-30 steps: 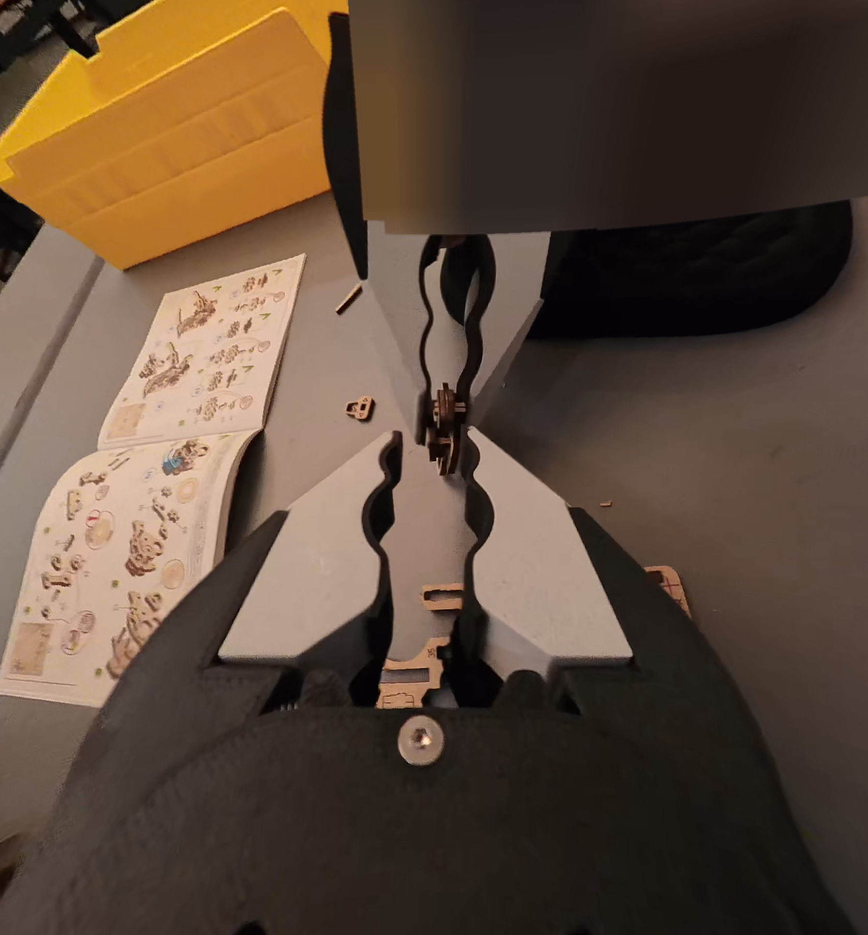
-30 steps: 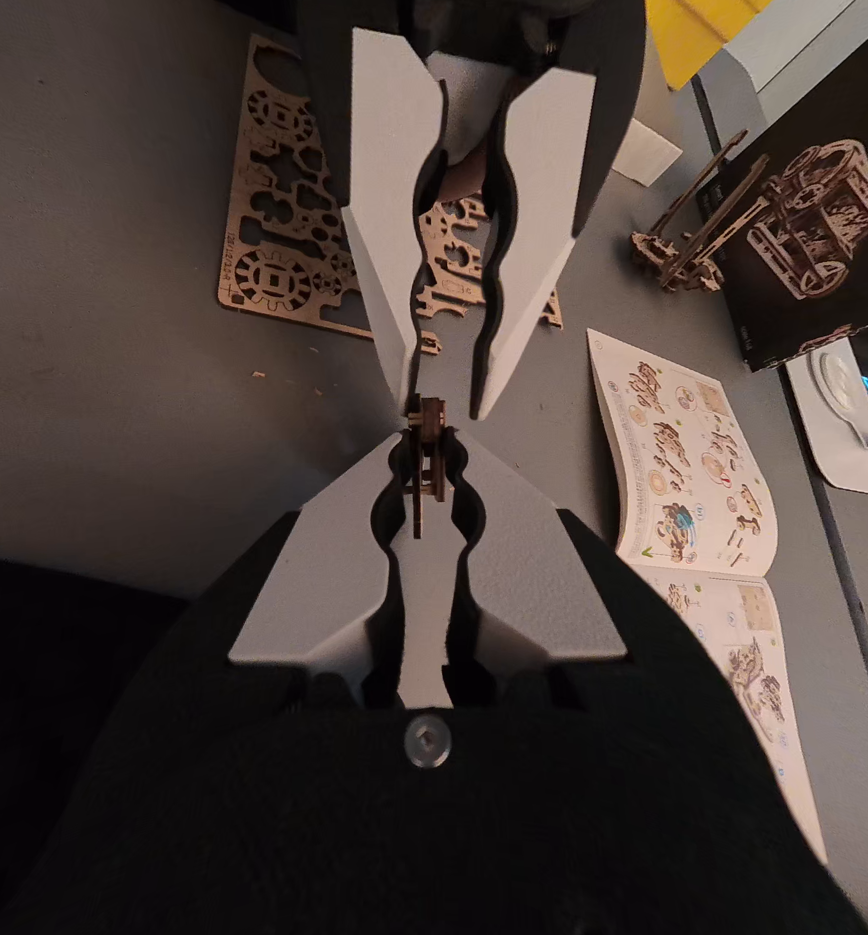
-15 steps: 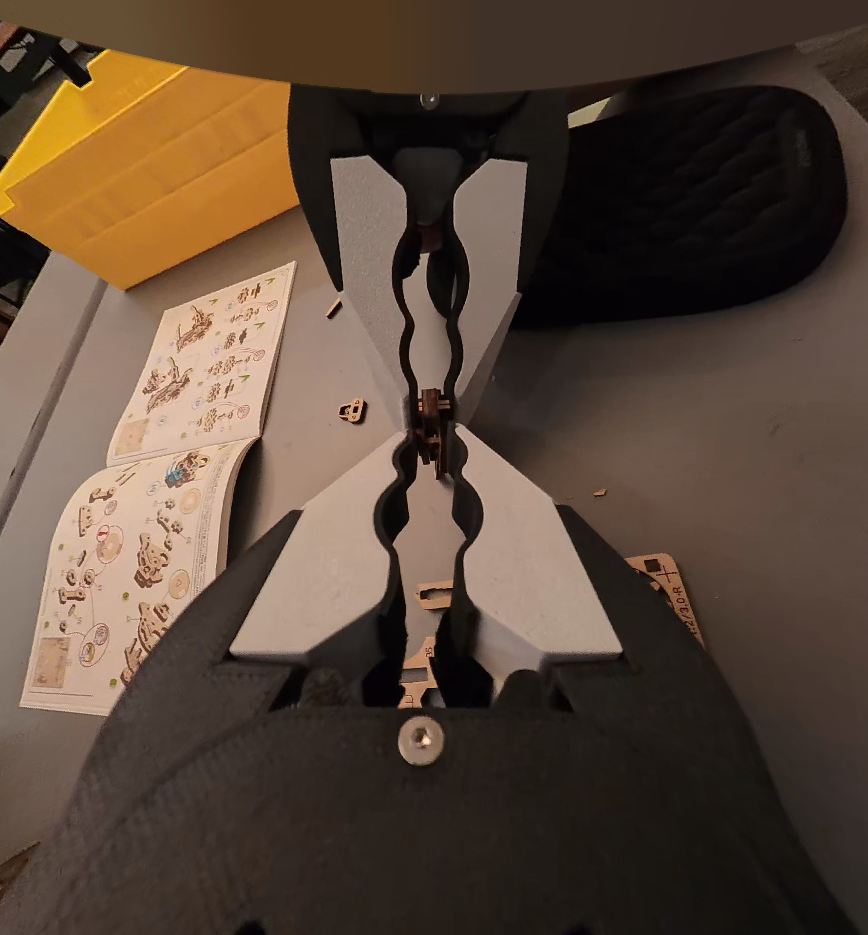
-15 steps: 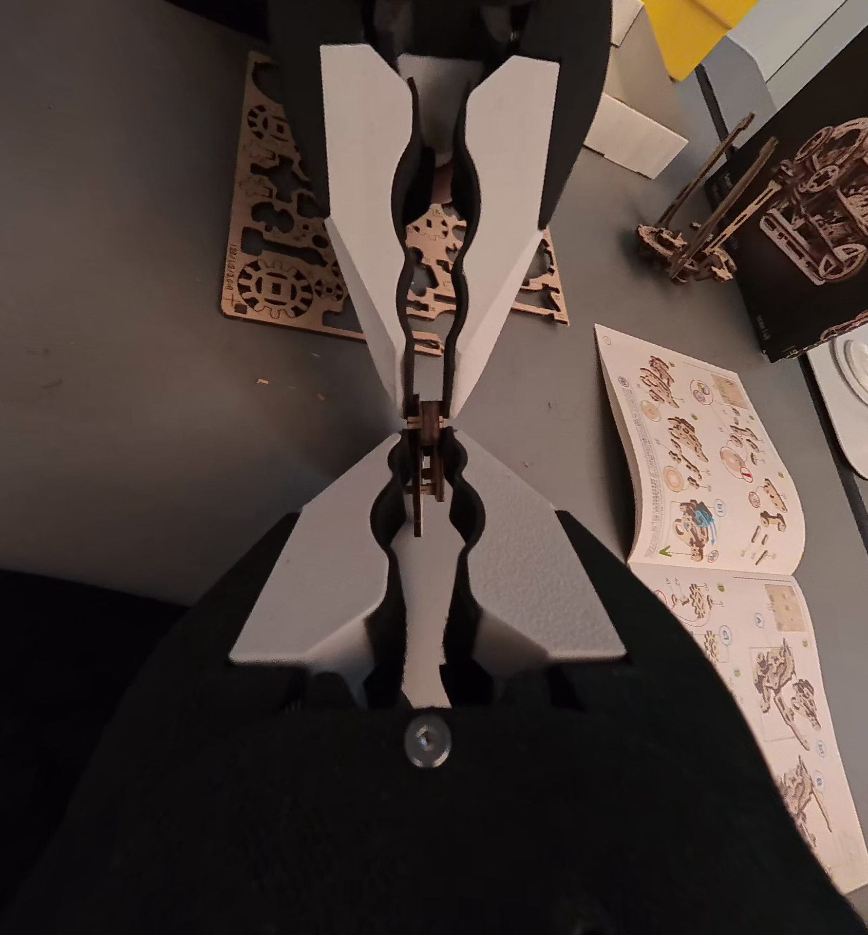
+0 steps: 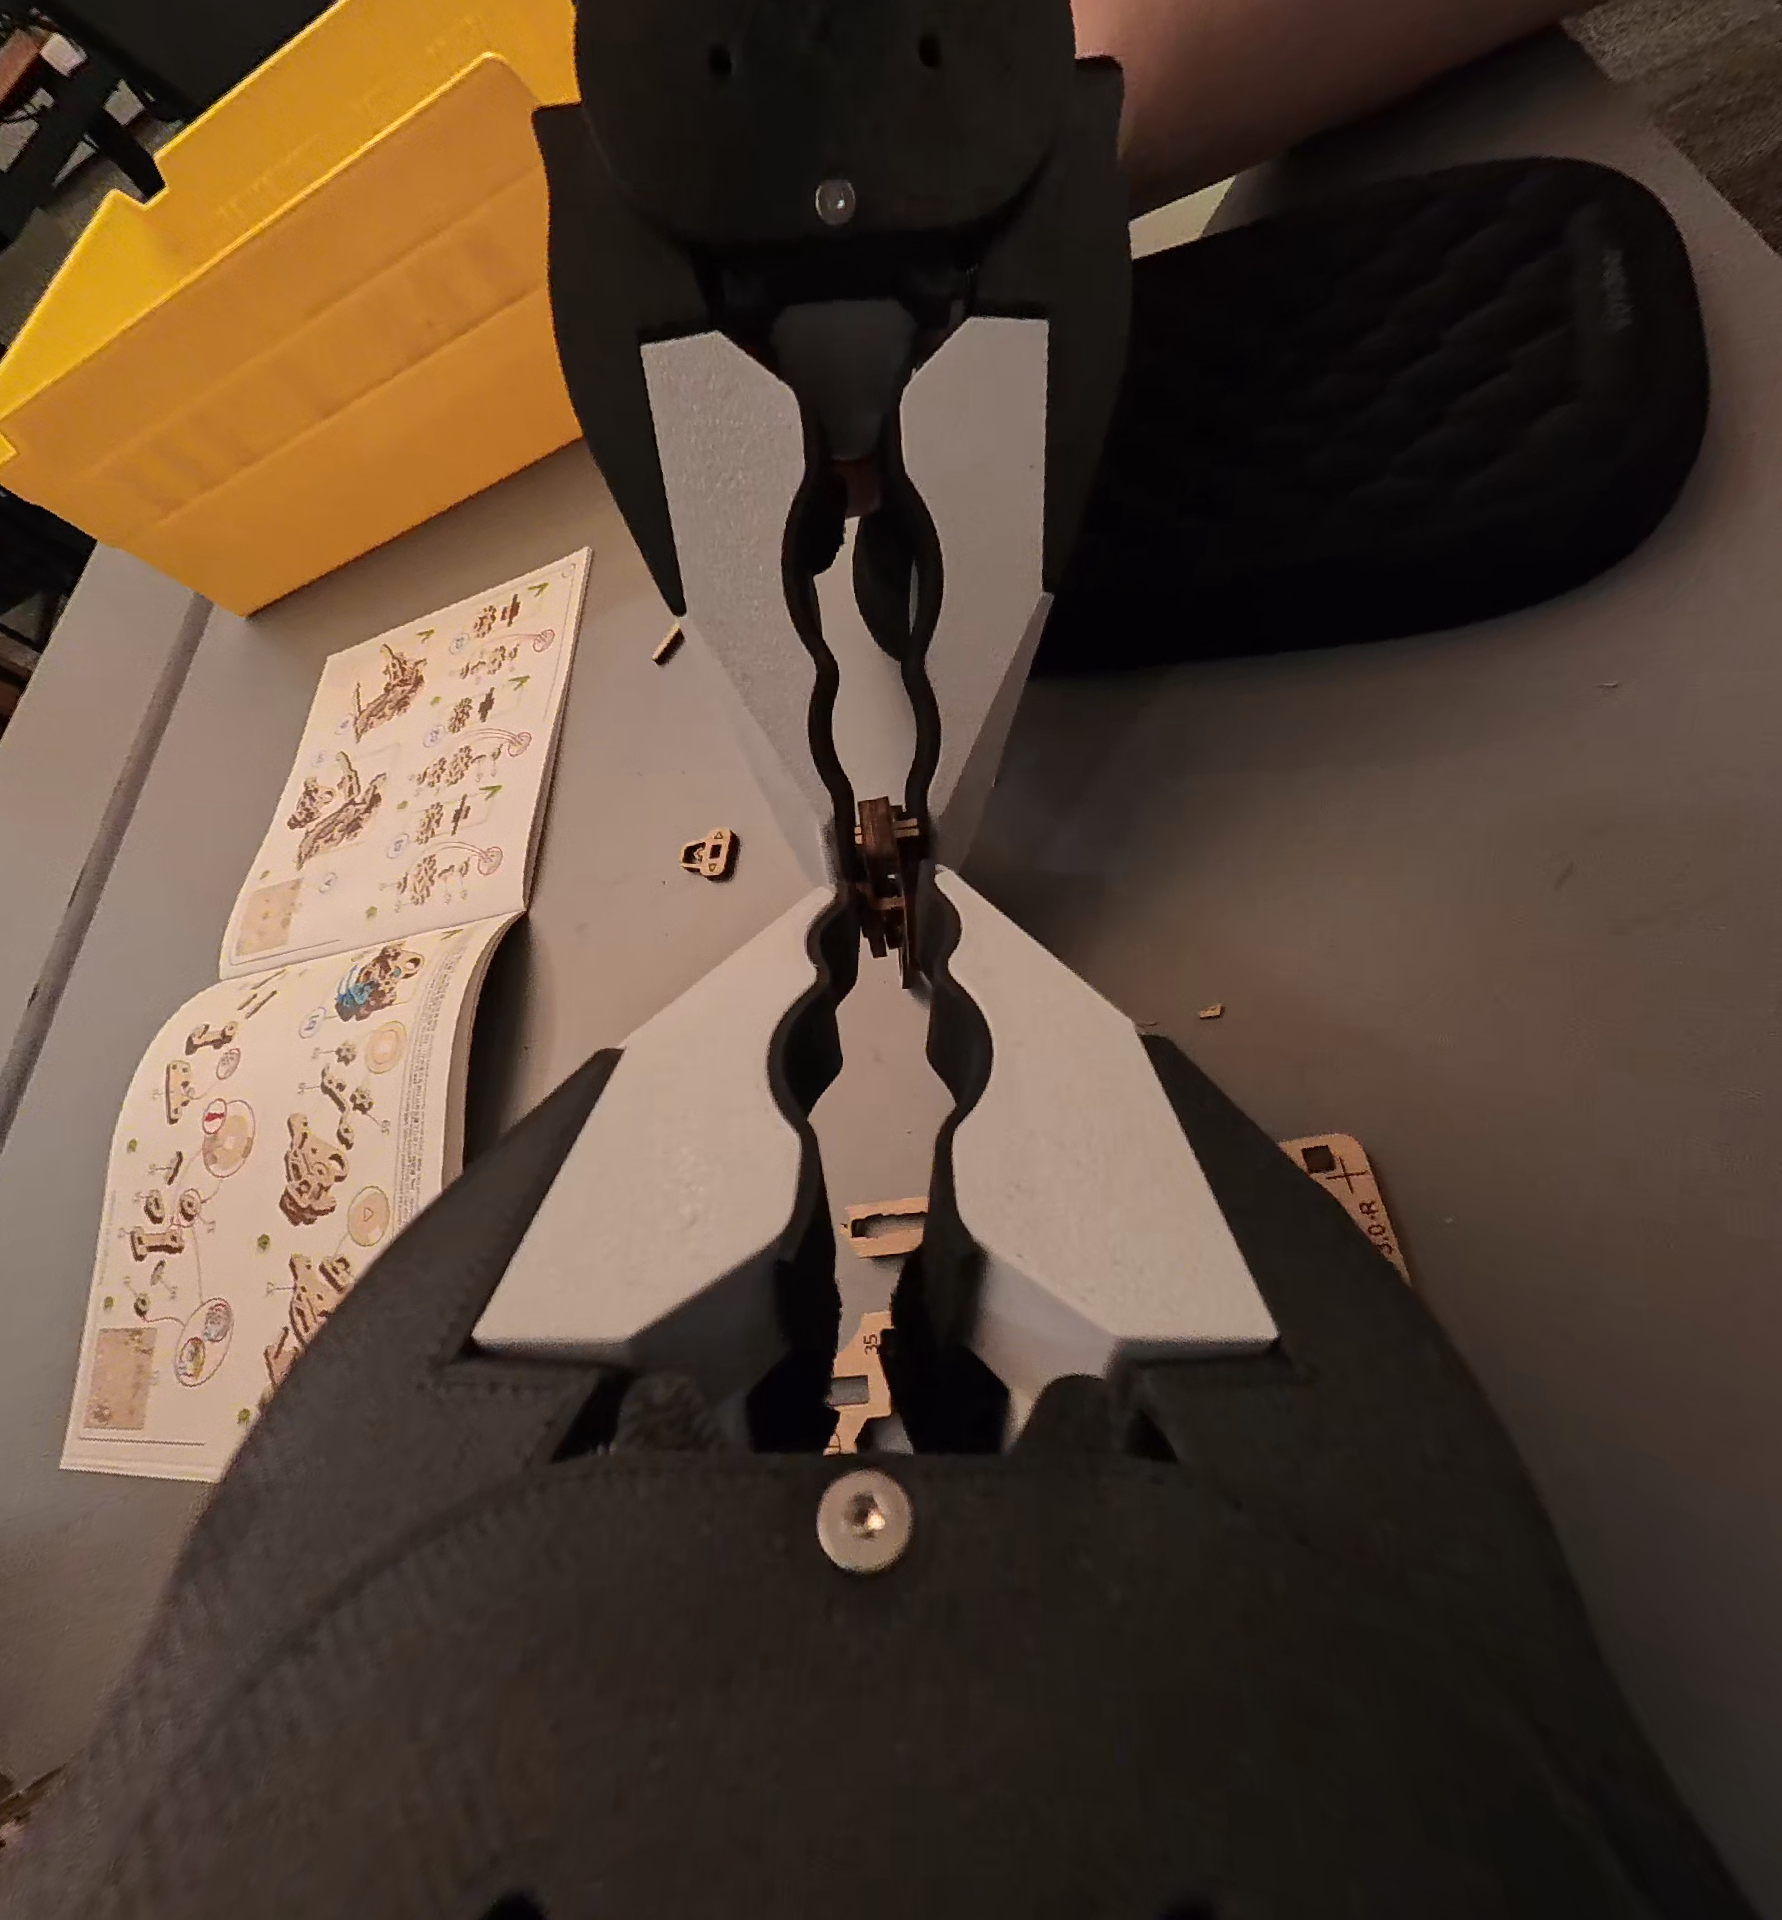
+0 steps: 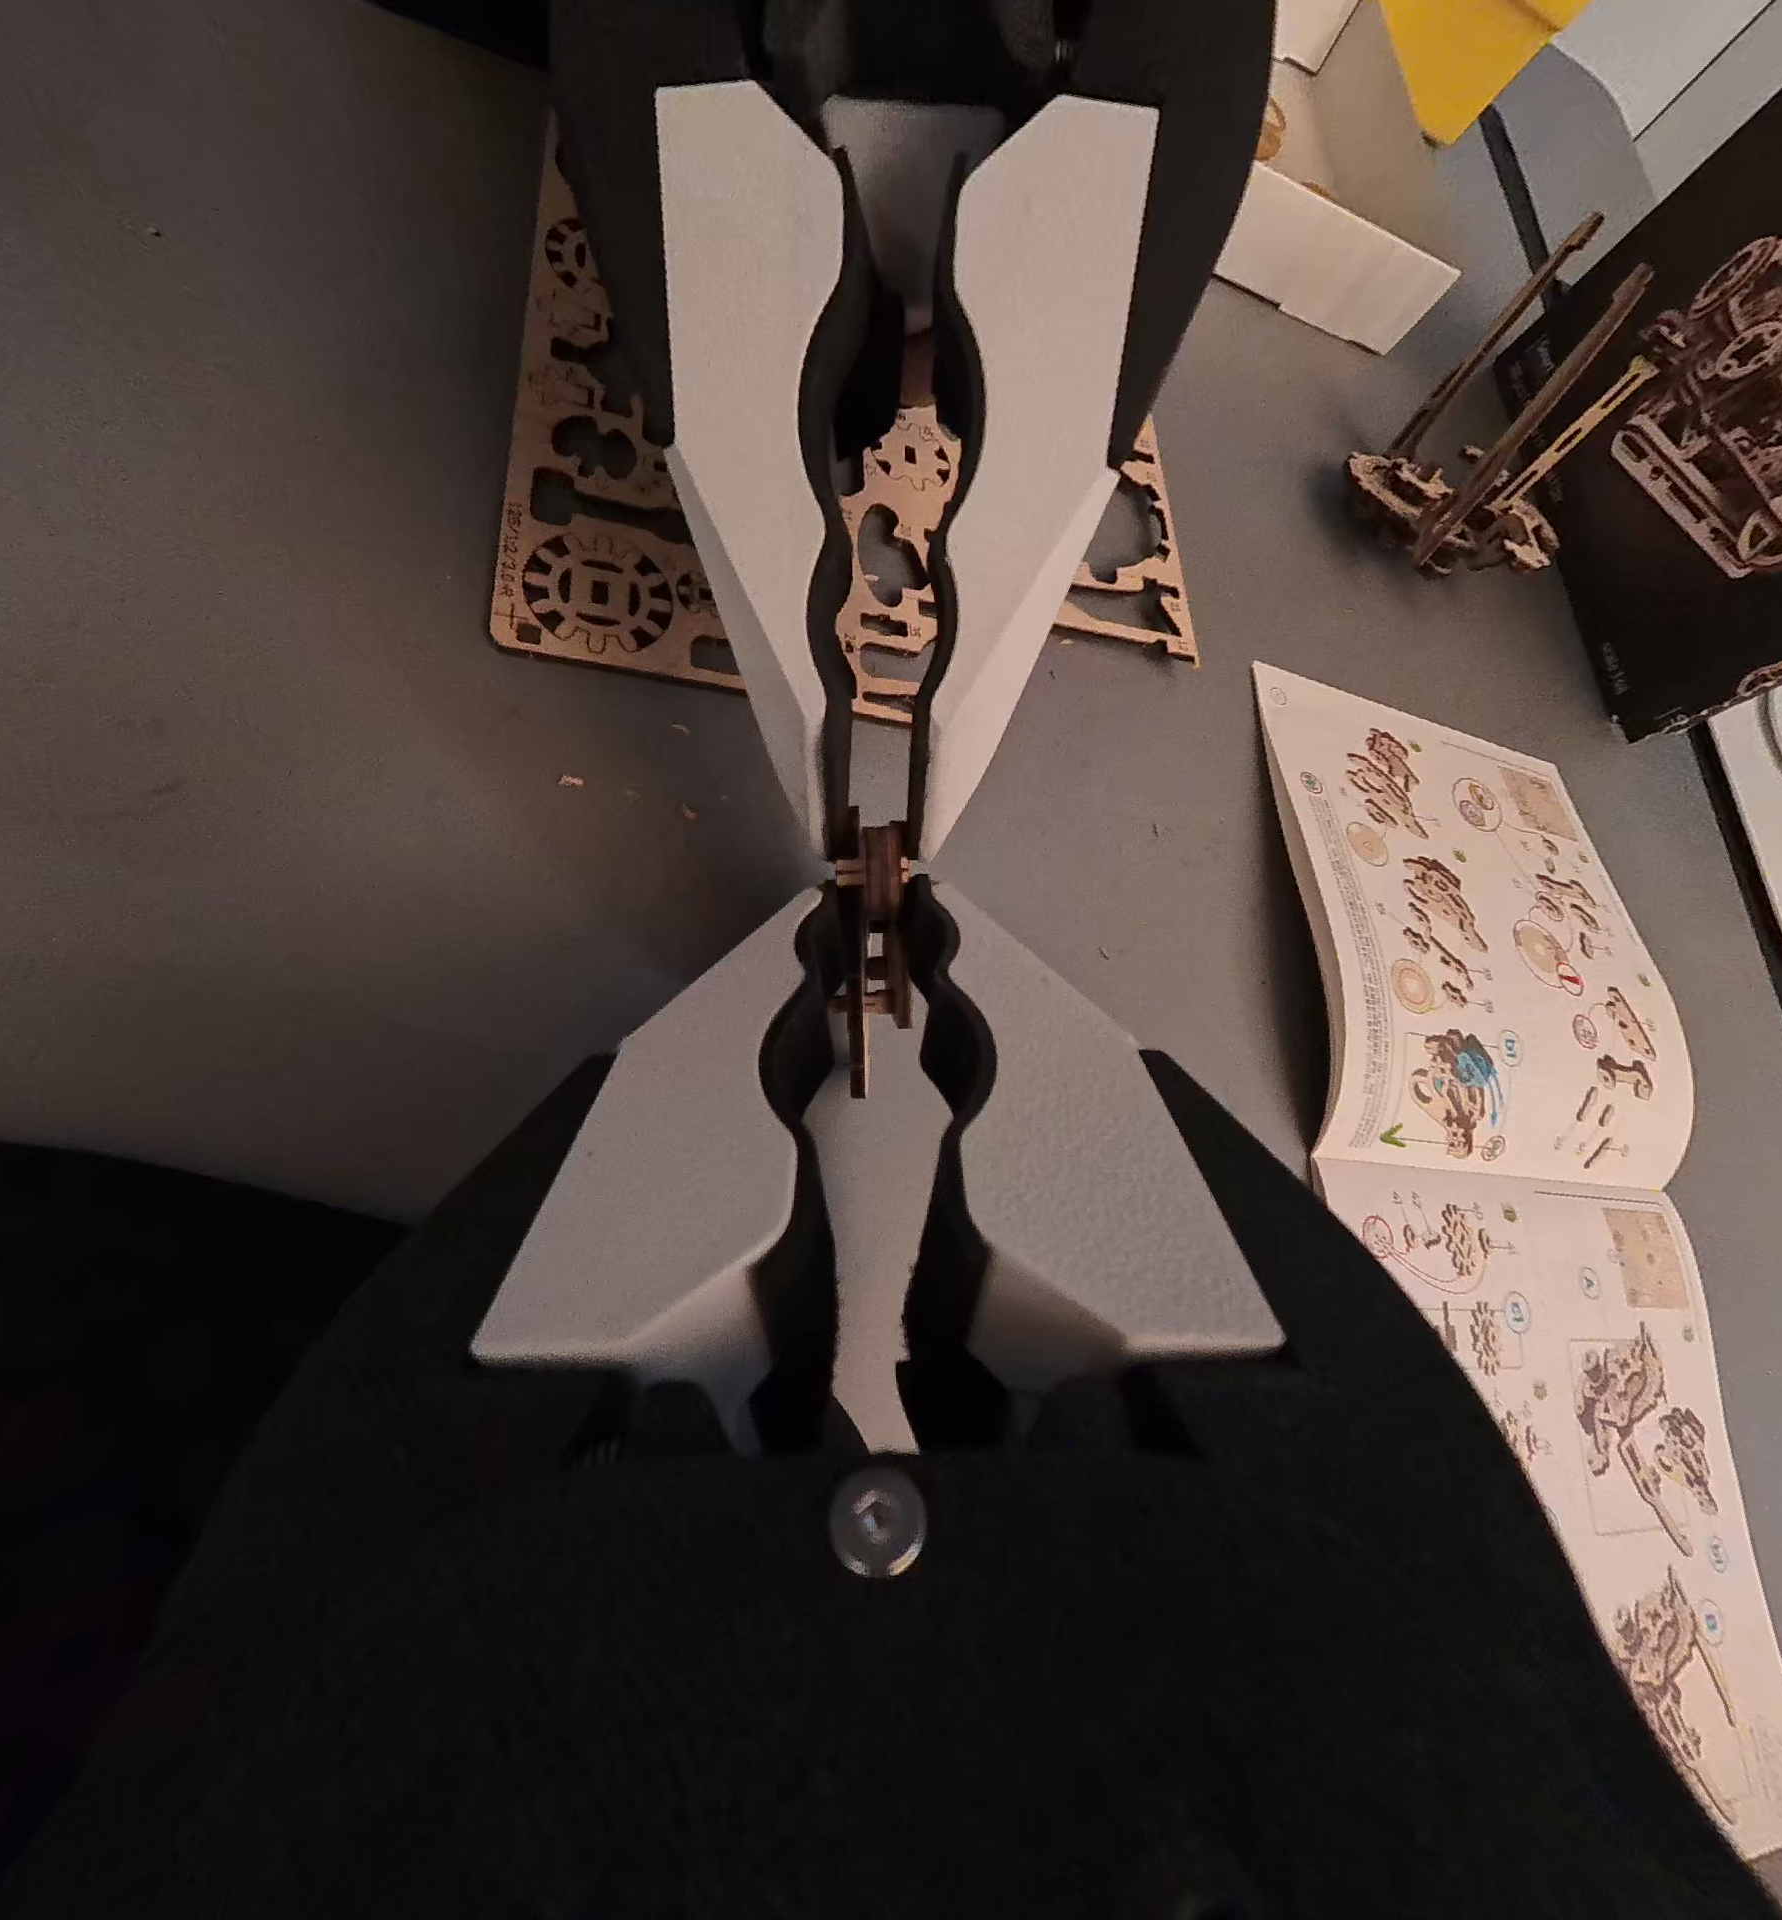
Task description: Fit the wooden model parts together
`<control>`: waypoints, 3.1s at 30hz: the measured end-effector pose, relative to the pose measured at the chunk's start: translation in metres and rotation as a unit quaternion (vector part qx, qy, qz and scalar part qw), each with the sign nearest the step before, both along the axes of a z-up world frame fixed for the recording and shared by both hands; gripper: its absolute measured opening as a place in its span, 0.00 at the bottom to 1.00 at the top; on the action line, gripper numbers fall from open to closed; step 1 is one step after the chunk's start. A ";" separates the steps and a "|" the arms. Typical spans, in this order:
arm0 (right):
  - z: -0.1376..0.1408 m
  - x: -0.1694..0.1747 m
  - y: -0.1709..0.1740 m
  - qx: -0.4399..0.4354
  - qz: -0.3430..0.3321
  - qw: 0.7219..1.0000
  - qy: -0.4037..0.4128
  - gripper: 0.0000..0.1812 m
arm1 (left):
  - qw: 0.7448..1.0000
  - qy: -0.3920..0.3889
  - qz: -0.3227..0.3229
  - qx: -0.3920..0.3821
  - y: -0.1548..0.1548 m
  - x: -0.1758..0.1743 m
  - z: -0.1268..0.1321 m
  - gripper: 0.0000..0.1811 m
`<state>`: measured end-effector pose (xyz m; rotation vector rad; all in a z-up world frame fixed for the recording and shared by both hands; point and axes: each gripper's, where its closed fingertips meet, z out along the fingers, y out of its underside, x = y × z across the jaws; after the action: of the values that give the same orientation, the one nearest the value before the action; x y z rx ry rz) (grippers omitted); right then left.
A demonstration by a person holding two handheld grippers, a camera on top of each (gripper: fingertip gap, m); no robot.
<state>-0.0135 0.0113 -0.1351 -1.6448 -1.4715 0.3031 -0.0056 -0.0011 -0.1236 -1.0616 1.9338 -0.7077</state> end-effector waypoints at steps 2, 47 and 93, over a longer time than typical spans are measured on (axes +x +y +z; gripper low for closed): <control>0.000 0.001 0.001 -0.002 0.003 1.000 0.003 0.05 | 1.000 0.001 0.002 -0.004 0.001 0.001 0.000 0.05; 0.015 0.018 0.009 0.050 -0.051 0.993 -0.090 0.21 | 0.975 0.104 0.032 0.192 0.037 -0.004 -0.023 0.01; 0.073 0.030 0.031 -0.134 -0.116 0.944 0.280 0.06 | 0.987 0.013 0.115 -0.112 0.053 -0.003 0.024 0.23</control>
<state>0.0161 0.0422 -0.0622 -1.7321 -0.8264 0.7931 -0.0082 0.0522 -0.0991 -1.4118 1.7460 -0.7954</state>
